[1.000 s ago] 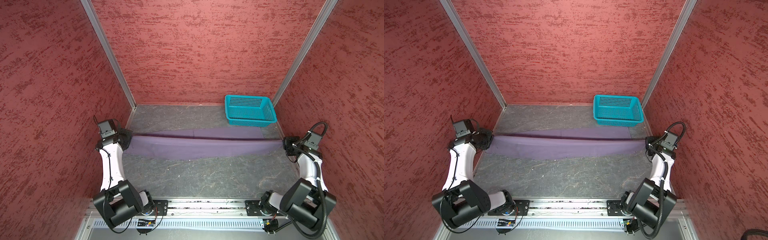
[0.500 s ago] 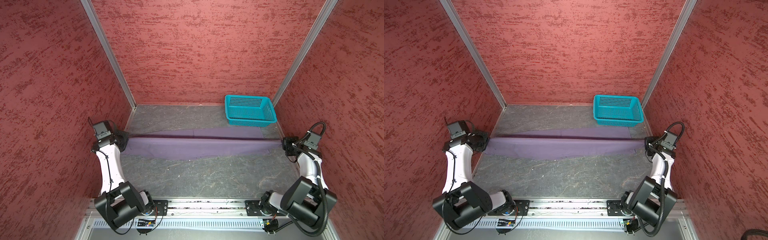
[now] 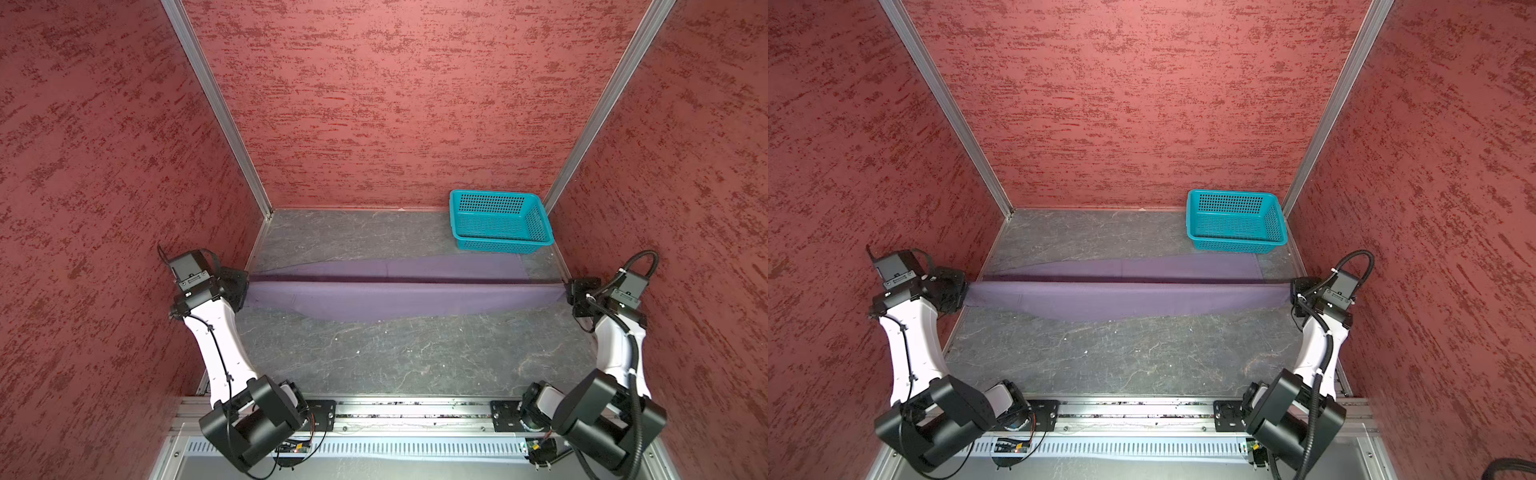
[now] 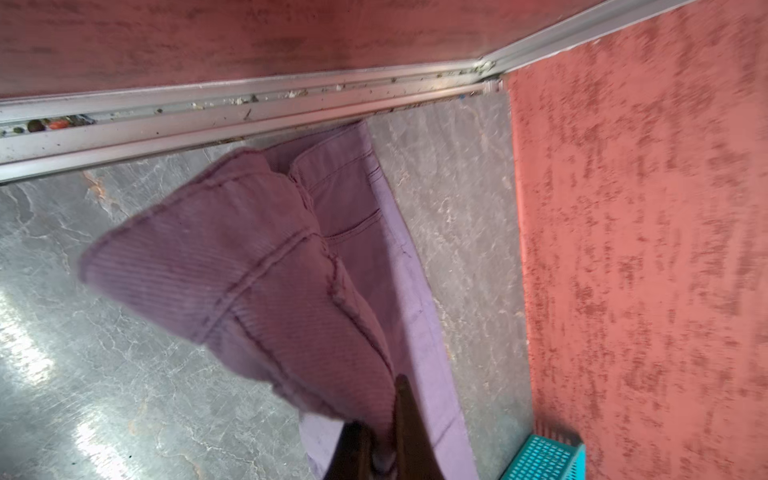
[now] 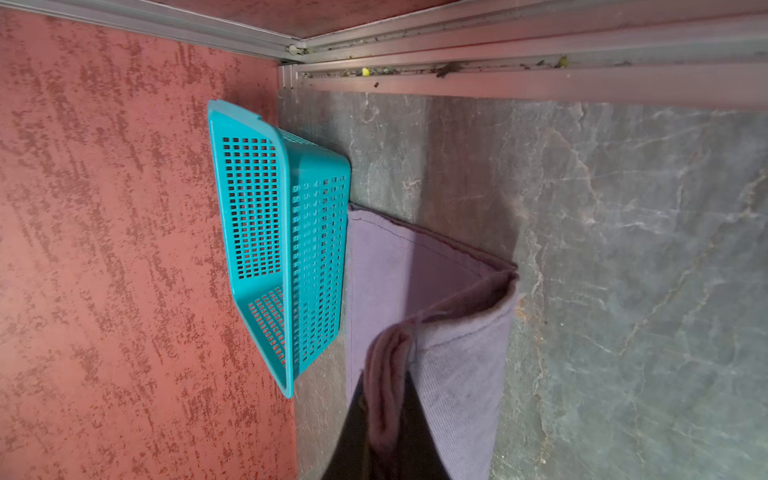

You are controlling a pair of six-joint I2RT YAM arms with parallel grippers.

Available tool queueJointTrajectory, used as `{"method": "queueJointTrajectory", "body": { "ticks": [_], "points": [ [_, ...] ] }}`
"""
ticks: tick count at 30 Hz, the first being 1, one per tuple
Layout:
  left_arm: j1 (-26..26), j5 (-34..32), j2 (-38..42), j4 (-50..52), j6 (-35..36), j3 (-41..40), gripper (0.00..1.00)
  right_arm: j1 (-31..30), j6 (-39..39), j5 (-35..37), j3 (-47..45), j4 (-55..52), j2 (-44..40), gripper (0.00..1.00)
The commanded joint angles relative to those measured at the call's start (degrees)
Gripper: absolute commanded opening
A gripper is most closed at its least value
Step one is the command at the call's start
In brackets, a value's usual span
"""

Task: Fold and stack the trousers
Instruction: Fold the trousers at the center of the table.

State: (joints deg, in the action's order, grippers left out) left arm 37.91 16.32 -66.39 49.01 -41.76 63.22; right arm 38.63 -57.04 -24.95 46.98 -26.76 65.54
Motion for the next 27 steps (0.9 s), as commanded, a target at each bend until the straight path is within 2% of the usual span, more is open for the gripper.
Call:
{"method": "queueJointTrajectory", "body": {
  "ticks": [1,8,18,22,27],
  "points": [
    [-1.6,-8.1,-3.2,-7.8,-0.4,1.9,0.00,1.7,-1.1,4.8,-0.2,7.7,3.1,0.00],
    [-7.9,-14.2,-11.2,-11.6,-2.2,3.2,0.00,1.7,-0.8,1.0,1.1,16.3,12.2,0.00],
    [-11.5,-18.4,-21.1,-14.9,-3.0,5.1,0.00,0.9,-2.1,-2.4,2.0,24.5,27.2,0.00],
    [-11.8,-19.0,-24.6,-15.2,-3.0,6.4,0.00,-1.4,-4.3,-4.8,5.8,28.1,34.0,0.00],
    [-12.3,-19.6,-27.4,-15.3,-3.1,8.1,0.00,-4.5,-6.3,-3.9,12.8,28.3,38.8,0.00]
  ]
}}
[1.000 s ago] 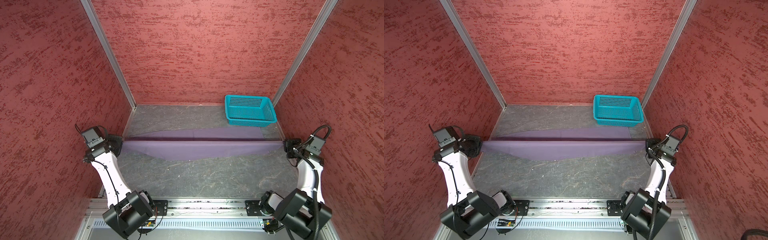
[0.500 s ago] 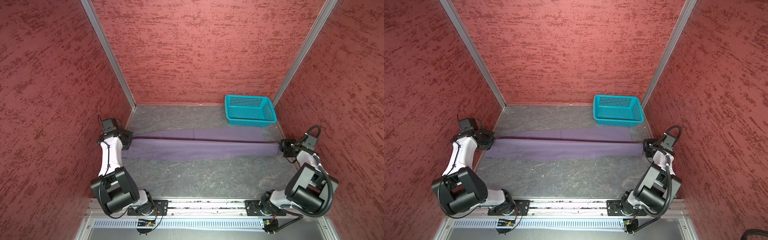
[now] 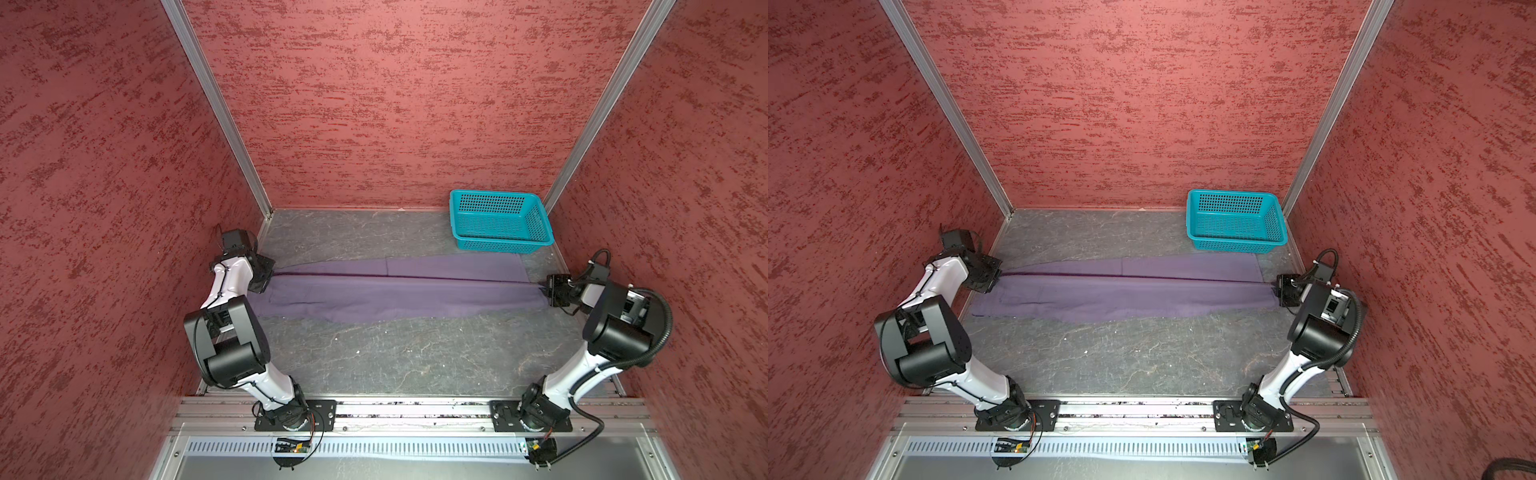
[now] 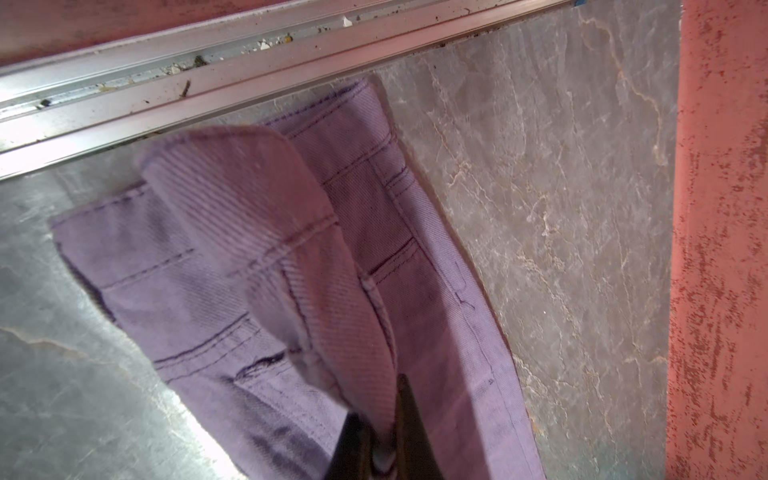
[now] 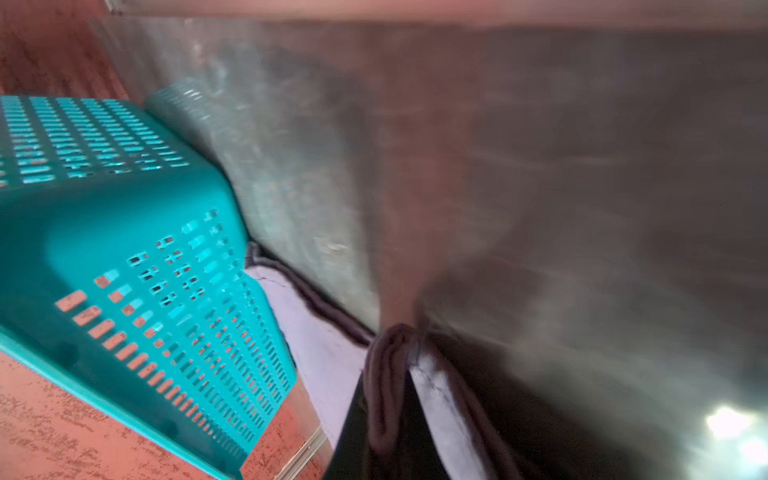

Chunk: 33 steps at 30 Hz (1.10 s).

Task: Fold and stack the trousers
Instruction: Fold the trousers at the center of the table.

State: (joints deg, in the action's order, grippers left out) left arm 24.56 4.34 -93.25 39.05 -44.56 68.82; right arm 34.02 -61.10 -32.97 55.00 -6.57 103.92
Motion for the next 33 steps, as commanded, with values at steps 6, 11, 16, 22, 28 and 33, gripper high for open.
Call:
{"method": "queueJointTrajectory", "body": {
  "ticks": [6,11,16,22,28,33],
  "points": [
    [0.3,-8.2,-3.5,-5.0,-0.1,4.6,0.00,-2.3,-3.7,4.7,11.7,6.9,4.8,0.00],
    [-0.3,-8.7,-5.9,-4.2,0.2,6.3,0.00,-3.4,-3.8,5.6,14.6,6.1,8.2,0.00],
    [-0.3,-9.4,-7.4,-3.7,0.7,7.8,0.17,-3.4,-4.9,5.3,14.1,7.9,10.8,0.11],
    [-0.8,-7.7,-9.6,-2.5,1.1,11.8,0.63,-3.4,-4.0,4.2,14.6,6.7,11.9,0.47],
    [-2.7,-7.9,-7.3,0.4,2.0,15.4,0.66,-3.4,-1.6,3.9,10.7,5.2,7.6,0.51],
    [-3.3,-7.2,1.3,1.2,3.1,10.1,0.65,-3.4,4.3,7.3,2.9,1.6,0.3,0.51]
  ]
}}
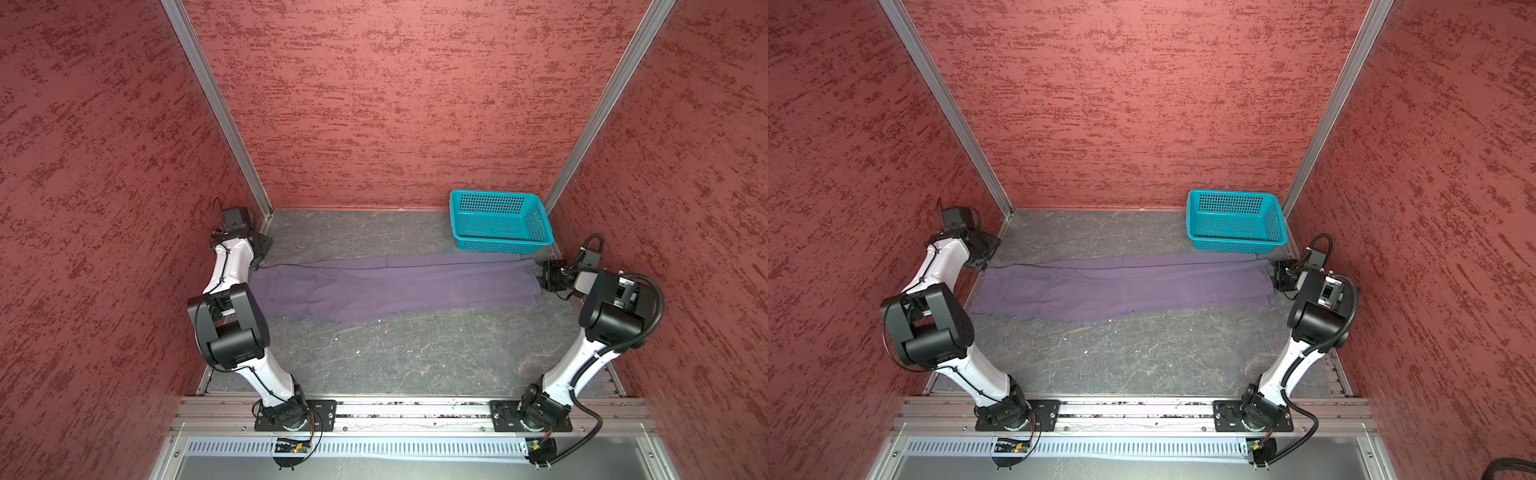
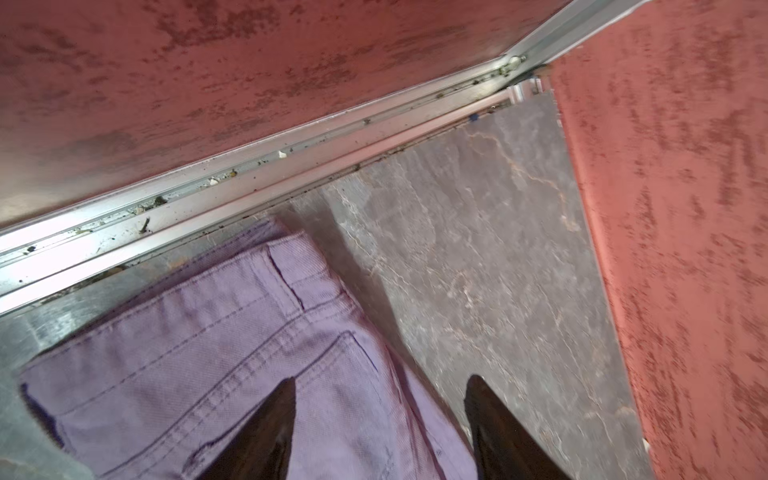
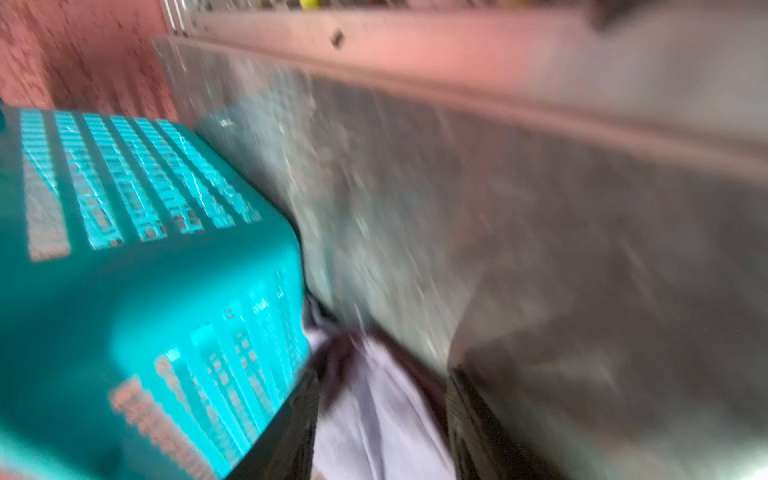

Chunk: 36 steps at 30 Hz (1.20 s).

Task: Fold and stack the trousers
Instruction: Fold the trousers at the center of the table, then smooth out the trousers at the center of the table.

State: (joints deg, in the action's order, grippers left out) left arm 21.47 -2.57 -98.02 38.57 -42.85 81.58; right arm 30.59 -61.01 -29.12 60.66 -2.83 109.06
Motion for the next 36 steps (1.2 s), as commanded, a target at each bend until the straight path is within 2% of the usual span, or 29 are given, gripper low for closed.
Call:
{"method": "queueJointTrajectory", "body": {
  "ticks": [1,7,10,12,13,18,21,24,25,27,28,36],
  "points": [
    [-0.2,0.6,8.2,1.2,1.4,-4.9,0.64,0.0,5.5,4.5,-4.0,-3.1,-6.1,0.51],
    [0.1,4.8,19.3,0.1,1.7,-20.0,0.61,0.0,11.4,9.9,-10.0,-8.3,-13.2,0.51],
    [0.9,6.2,22.0,-0.9,2.2,-25.5,0.48,0.0,14.5,12.7,-10.9,-11.2,-15.4,0.51],
    [1.8,7.7,22.7,-2.7,1.4,-29.0,0.33,0.0,15.9,13.6,-11.4,-12.1,-15.7,0.50],
    [2.2,8.6,22.6,-3.9,1.1,-30.4,0.31,0.0,16.2,13.7,-11.6,-12.3,-15.6,0.50],
    [2.7,10.3,19.4,-7.5,-0.1,-33.1,0.29,0.0,15.2,14.1,-12.6,-11.0,-14.0,0.49],
    [2.8,10.5,16.7,-8.4,0.1,-32.3,0.29,-2.7,14.3,14.4,-11.7,-9.9,-11.6,0.47],
    [3.1,10.7,14.4,-9.4,-0.4,-32.2,0.29,-4.2,13.6,14.2,-10.1,-8.8,-8.6,0.37],
    [3.2,10.7,13.9,-9.8,-0.6,-32.2,0.29,-4.6,13.3,13.9,-9.5,-8.5,-7.6,0.31],
    [3.3,10.7,13.0,-10.4,-1.0,-32.4,0.28,-5.2,13.0,13.4,-8.4,-8.5,-6.3,0.08],
    [3.2,10.7,12.7,-10.7,-1.2,-32.5,0.28,-5.3,12.9,13.2,-8.2,-8.6,-6.1,0.00],
    [3.6,10.3,9.0,-12.6,-1.7,-33.2,0.25,-5.0,16.7,16.9,-4.7,-16.9,-12.3,0.00]
  ]
}}
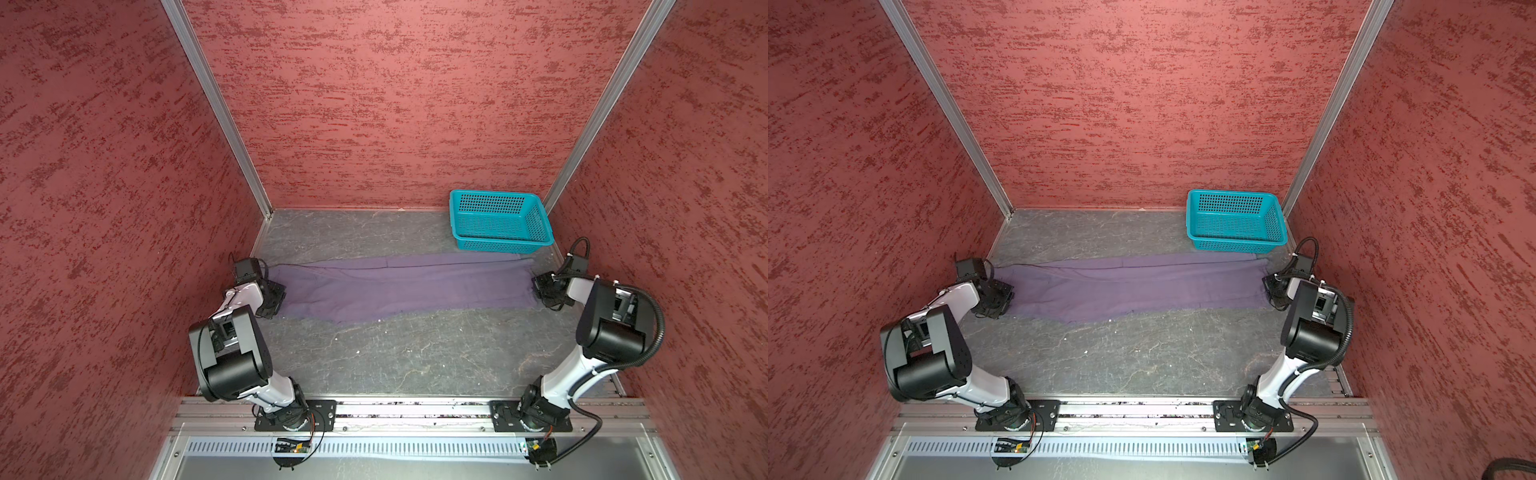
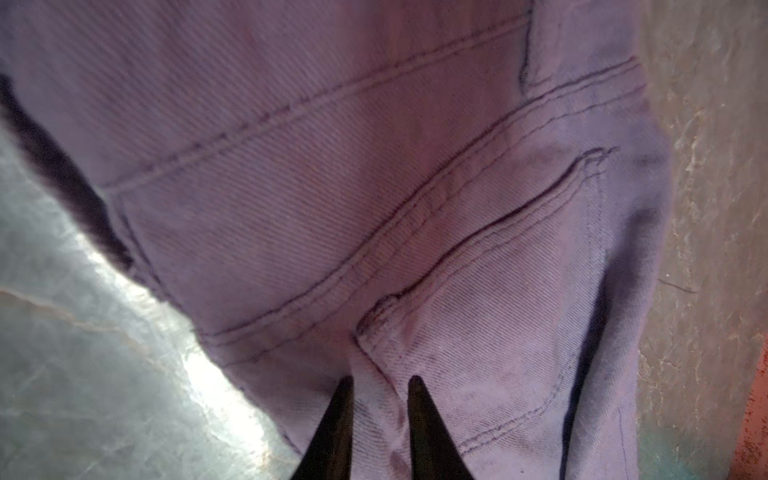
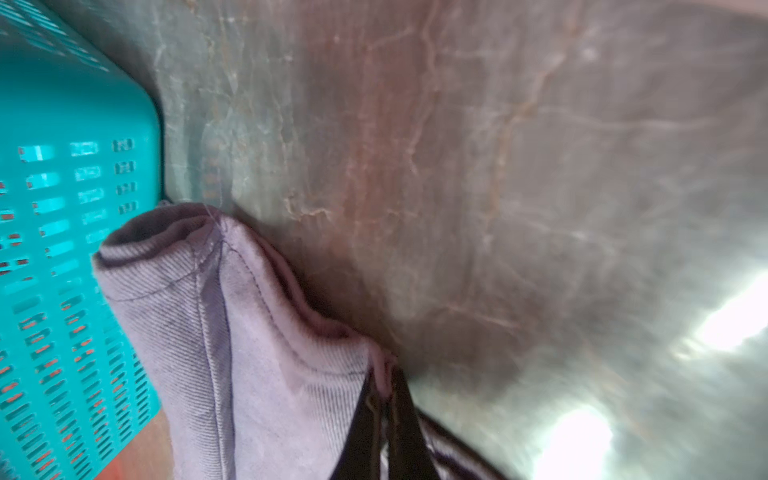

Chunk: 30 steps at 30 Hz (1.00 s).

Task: Fold and stack the trousers
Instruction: Smooth out the trousers at the center of the table.

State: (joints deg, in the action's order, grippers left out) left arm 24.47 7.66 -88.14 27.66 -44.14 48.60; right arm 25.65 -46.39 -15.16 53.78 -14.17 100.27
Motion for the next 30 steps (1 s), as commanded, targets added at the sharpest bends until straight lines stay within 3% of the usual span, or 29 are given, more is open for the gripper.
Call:
{"method": "queueJointTrajectory", "body": {
  "ticks": [1,9,18,21,22,25,30],
  "points": [
    [0.9,0.0,-1.5,-1.9,-0.3,0.0,0.25,0.0,2.8,3.1,2.7,-6.9,-4.8,0.00],
    [3.4,0.9,-3.7,-1.6,-0.3,1.9,0.23,2.3,6.2,3.0,3.2,-14.7,-15.0,0.00],
    [8.8,1.9,0.4,0.3,0.0,2.1,0.23,4.2,9.9,10.0,-6.8,-12.6,-18.4,0.00],
    [9.5,2.4,2.0,1.7,-0.2,2.8,0.24,4.2,9.2,7.8,-8.6,-11.0,-17.3,0.38],
    [9.1,2.5,2.8,2.3,-0.1,3.2,0.24,4.2,8.9,6.8,-8.6,-10.7,-15.8,0.43],
    [7.4,1.2,5.8,4.5,0.8,4.4,0.26,4.2,8.5,5.6,-6.7,-10.6,-15.9,0.46],
    [-0.3,-4.7,11.0,9.0,5.2,8.6,0.28,4.2,9.1,6.9,-3.3,-7.9,-19.2,0.43]
  ]
}}
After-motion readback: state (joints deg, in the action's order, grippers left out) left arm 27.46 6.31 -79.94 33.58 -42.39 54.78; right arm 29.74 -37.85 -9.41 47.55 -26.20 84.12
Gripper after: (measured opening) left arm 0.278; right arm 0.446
